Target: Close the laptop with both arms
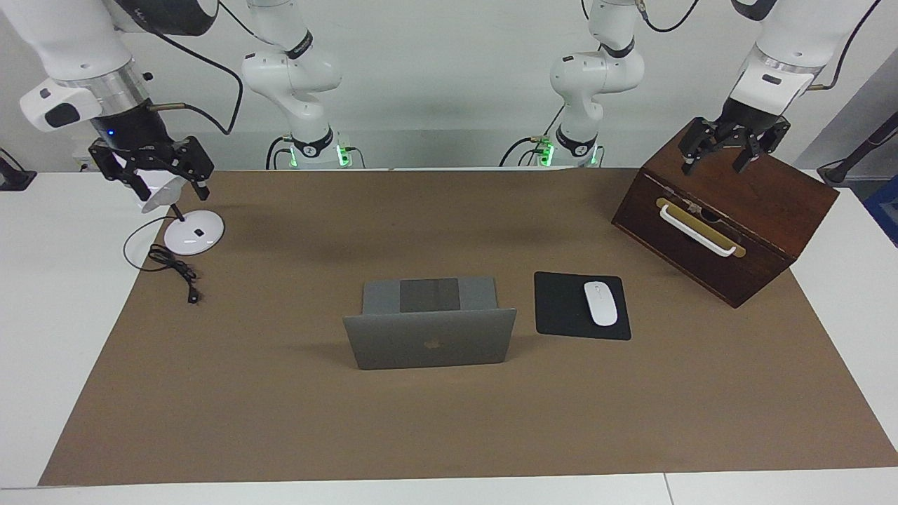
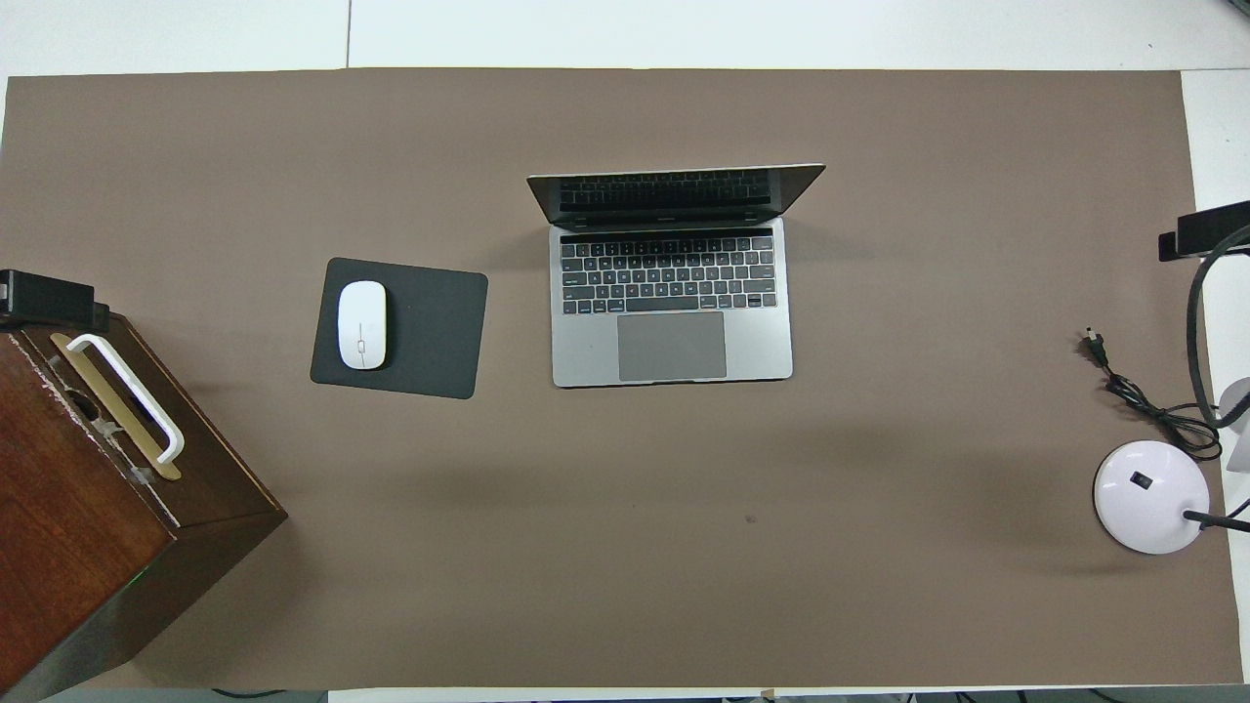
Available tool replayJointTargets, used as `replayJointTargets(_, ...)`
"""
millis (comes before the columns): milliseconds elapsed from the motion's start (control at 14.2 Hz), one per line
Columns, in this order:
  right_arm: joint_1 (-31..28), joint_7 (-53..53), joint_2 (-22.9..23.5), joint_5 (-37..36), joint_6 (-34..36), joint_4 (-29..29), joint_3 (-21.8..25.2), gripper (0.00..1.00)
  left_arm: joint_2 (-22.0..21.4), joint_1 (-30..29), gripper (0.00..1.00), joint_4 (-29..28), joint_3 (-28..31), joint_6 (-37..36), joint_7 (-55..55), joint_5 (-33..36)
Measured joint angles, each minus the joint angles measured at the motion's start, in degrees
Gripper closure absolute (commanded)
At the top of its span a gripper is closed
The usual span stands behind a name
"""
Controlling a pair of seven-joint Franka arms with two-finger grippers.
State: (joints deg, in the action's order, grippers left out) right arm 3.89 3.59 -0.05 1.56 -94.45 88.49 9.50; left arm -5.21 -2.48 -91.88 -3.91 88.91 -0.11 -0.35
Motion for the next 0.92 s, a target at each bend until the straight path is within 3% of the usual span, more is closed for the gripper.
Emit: replayJointTargets(917, -0.4, -0.1, 0.7, 0.1, 0.0, 0.0, 0.0, 0.00, 0.0, 0.0, 0.00, 0.0, 0.0, 0.0, 0.0, 0.0)
